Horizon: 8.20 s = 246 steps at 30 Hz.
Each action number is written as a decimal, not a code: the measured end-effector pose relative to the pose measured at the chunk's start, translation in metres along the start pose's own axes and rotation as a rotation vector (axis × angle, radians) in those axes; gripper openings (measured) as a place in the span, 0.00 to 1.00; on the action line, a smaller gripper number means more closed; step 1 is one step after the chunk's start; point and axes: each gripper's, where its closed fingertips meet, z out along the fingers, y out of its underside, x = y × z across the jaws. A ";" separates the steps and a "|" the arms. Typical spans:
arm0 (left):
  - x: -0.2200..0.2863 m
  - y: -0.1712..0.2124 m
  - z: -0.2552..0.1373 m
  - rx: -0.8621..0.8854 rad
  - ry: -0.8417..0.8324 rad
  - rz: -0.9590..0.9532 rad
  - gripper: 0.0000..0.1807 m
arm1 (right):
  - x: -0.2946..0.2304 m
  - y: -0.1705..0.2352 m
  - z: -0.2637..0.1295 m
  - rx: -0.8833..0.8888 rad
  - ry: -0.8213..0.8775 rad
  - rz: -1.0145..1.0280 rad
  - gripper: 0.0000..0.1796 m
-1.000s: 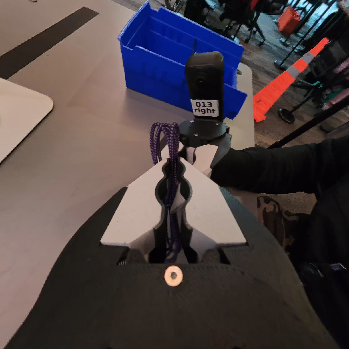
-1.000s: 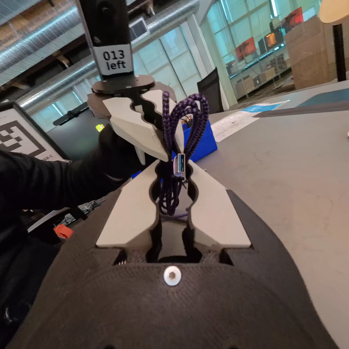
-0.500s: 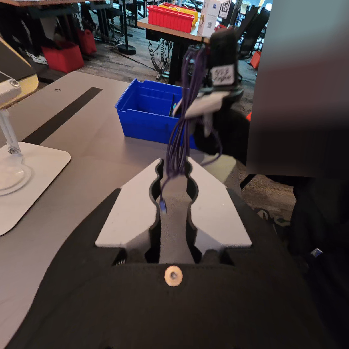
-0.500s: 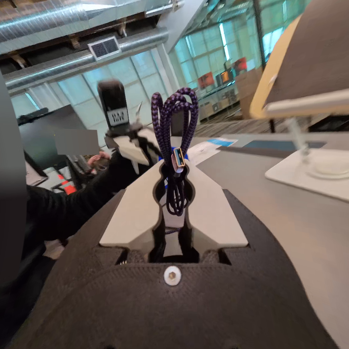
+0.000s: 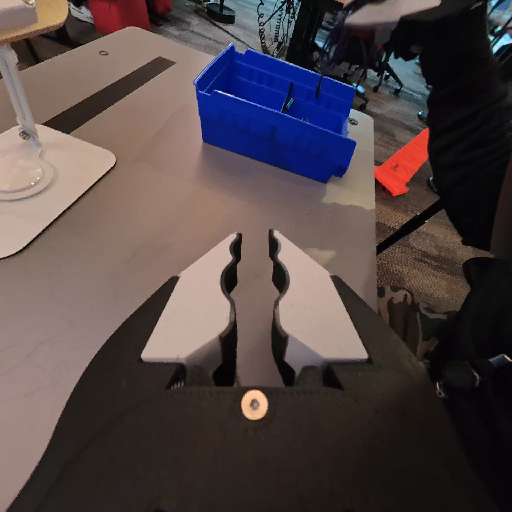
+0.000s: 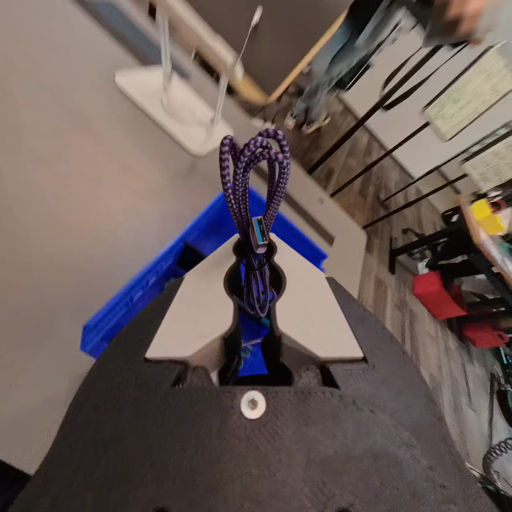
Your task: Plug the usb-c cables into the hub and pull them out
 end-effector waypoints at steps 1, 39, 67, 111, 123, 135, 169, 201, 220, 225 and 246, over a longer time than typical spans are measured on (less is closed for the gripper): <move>-0.002 0.001 -0.001 0.004 -0.015 0.009 0.08 | -0.008 0.020 0.011 -0.053 -0.035 -0.020 0.07; -0.028 0.180 -0.019 -0.603 -0.292 -0.135 0.11 | -0.230 -0.095 0.063 0.214 -0.671 0.074 0.15; 0.009 0.052 0.033 -0.070 -0.465 0.374 0.22 | -0.282 -0.112 0.112 0.252 -1.078 0.744 0.04; -0.026 0.100 0.012 -0.127 -0.434 0.090 0.22 | 0.025 0.194 0.184 -0.842 -0.223 0.458 0.11; -0.102 0.050 -0.169 -0.158 -0.907 0.052 0.18 | 0.038 0.109 0.153 -0.651 -0.057 0.252 0.26; -0.227 0.178 -0.346 -0.367 -1.027 -0.724 0.31 | -0.063 -0.036 0.113 -0.170 -0.178 0.155 0.18; -0.245 0.088 -0.342 0.028 -0.959 -0.505 0.01 | -0.191 -0.096 0.129 0.061 -0.557 0.150 0.13; -0.215 -0.056 -0.401 0.403 -0.929 -0.252 0.00 | -0.227 -0.103 0.140 0.113 -0.692 0.182 0.11; -0.178 0.006 -0.329 -0.133 -0.762 -0.217 0.01 | -0.258 -0.095 0.163 0.154 -0.797 0.252 0.11; -0.165 0.006 -0.337 -0.097 -0.782 -0.201 0.01 | -0.265 -0.091 0.169 0.160 -0.806 0.242 0.12; -0.174 -0.044 -0.392 -0.015 -0.991 -0.126 0.01 | -0.265 -0.074 0.187 0.171 -0.805 0.281 0.13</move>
